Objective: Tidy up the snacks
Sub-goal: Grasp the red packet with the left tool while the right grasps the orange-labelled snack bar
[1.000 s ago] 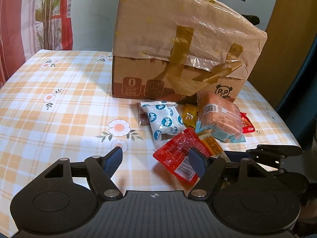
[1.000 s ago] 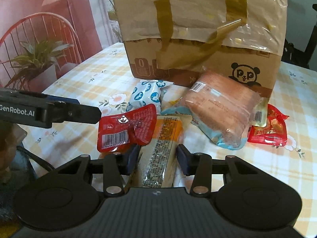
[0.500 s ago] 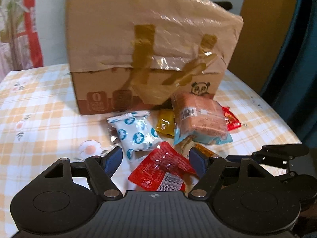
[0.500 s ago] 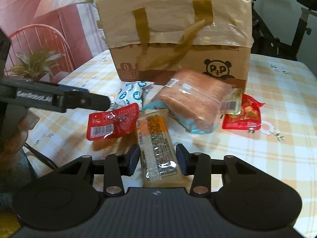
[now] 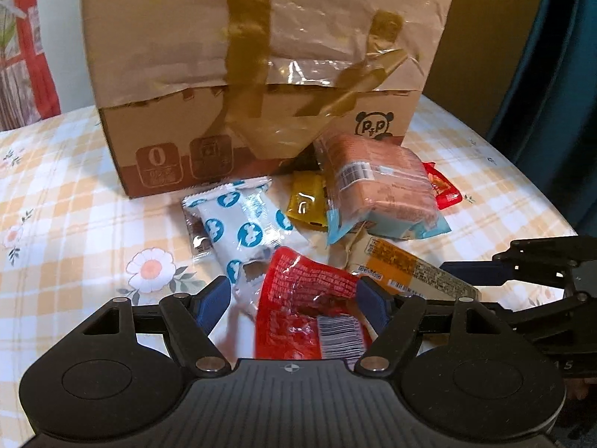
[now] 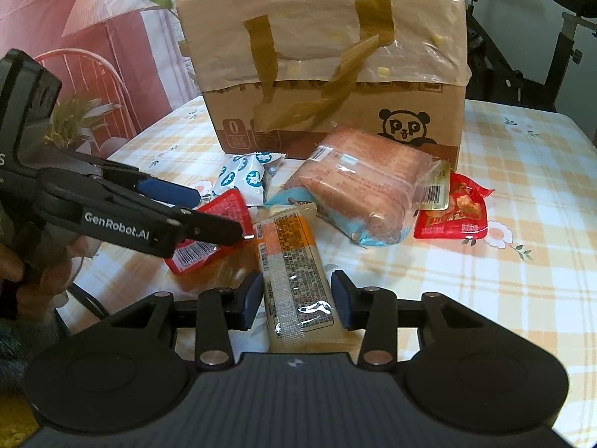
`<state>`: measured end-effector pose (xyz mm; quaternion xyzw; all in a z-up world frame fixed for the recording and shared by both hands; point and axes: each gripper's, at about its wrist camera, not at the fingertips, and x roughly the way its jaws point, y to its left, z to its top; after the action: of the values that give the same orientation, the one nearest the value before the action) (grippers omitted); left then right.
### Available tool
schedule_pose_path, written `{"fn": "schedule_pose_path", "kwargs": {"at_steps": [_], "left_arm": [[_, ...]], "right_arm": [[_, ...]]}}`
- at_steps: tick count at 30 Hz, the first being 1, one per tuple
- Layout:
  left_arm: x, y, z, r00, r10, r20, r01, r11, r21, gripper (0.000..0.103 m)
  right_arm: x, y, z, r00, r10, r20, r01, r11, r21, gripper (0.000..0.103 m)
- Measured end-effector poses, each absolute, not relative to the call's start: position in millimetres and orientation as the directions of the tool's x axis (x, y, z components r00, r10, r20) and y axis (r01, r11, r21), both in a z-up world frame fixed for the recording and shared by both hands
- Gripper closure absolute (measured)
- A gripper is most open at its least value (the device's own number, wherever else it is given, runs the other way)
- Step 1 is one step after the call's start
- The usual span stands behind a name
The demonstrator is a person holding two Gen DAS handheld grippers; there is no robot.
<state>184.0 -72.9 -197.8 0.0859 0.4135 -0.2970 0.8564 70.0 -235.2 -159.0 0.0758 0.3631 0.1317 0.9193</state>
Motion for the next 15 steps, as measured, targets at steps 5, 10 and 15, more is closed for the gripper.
{"fn": "schedule_pose_path", "kwargs": {"at_steps": [5, 10, 15], "left_arm": [[175.2, -67.8, -204.6, 0.473, -0.431, -0.769, 0.558, 0.822, -0.117, 0.026], [165.3, -60.5, -204.3, 0.486, -0.433, -0.759, 0.545, 0.829, -0.125, 0.026], [169.3, -50.8, -207.9, 0.48, -0.467, -0.743, 0.517, 0.835, -0.191, 0.032]], "right_arm": [[70.4, -233.8, -159.0, 0.701, 0.294, -0.65, -0.184, 0.955, 0.233, 0.06], [71.1, -232.6, -159.1, 0.7, 0.287, -0.654, -0.182, 0.957, 0.225, 0.06], [72.3, -230.4, -158.9, 0.698, 0.278, -0.66, -0.18, 0.96, 0.213, 0.06]]}}
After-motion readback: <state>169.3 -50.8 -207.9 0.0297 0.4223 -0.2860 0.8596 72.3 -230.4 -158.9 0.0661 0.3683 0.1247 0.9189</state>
